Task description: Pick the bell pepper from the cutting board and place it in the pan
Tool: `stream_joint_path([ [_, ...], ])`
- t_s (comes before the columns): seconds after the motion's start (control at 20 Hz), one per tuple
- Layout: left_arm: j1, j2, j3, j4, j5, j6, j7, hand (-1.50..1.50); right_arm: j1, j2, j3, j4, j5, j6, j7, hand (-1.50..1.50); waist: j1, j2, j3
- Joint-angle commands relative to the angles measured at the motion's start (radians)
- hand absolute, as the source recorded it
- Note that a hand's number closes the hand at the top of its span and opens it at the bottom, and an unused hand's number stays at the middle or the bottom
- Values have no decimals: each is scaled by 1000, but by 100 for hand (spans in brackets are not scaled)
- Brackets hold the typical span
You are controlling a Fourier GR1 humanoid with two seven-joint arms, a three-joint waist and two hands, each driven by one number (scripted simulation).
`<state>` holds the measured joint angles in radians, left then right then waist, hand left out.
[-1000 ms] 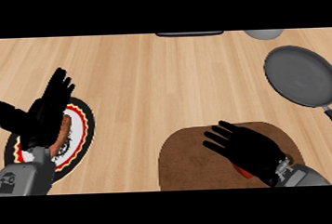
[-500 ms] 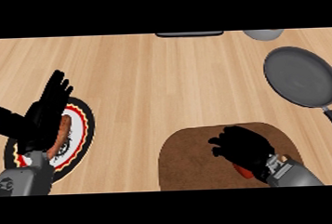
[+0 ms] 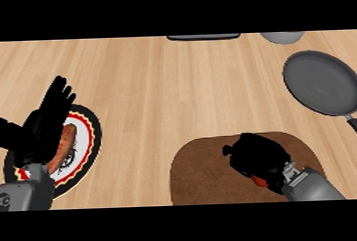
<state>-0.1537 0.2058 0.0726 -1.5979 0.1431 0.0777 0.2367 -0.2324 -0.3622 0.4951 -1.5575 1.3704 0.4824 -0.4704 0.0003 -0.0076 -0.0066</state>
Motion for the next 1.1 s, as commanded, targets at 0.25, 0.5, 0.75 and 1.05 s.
stream_joint_path([
  [0.25,-47,0,24,37,-12,15,25,0,57,71,-140,-153,-81,-18,46,150,-13,5,7],
  [0.5,1,-6,23,-2,-10,15,2,0,131,209,-362,-76,-63,-91,376,150,-30,3,8],
  [0.75,-4,-41,-9,5,-32,30,-8,0,15,239,-402,-303,-24,-112,489,150,-17,2,6],
  [1.05,-27,-8,6,-35,-24,15,53,0,-45,236,-456,-526,-59,17,561,150,-5,4,6],
])
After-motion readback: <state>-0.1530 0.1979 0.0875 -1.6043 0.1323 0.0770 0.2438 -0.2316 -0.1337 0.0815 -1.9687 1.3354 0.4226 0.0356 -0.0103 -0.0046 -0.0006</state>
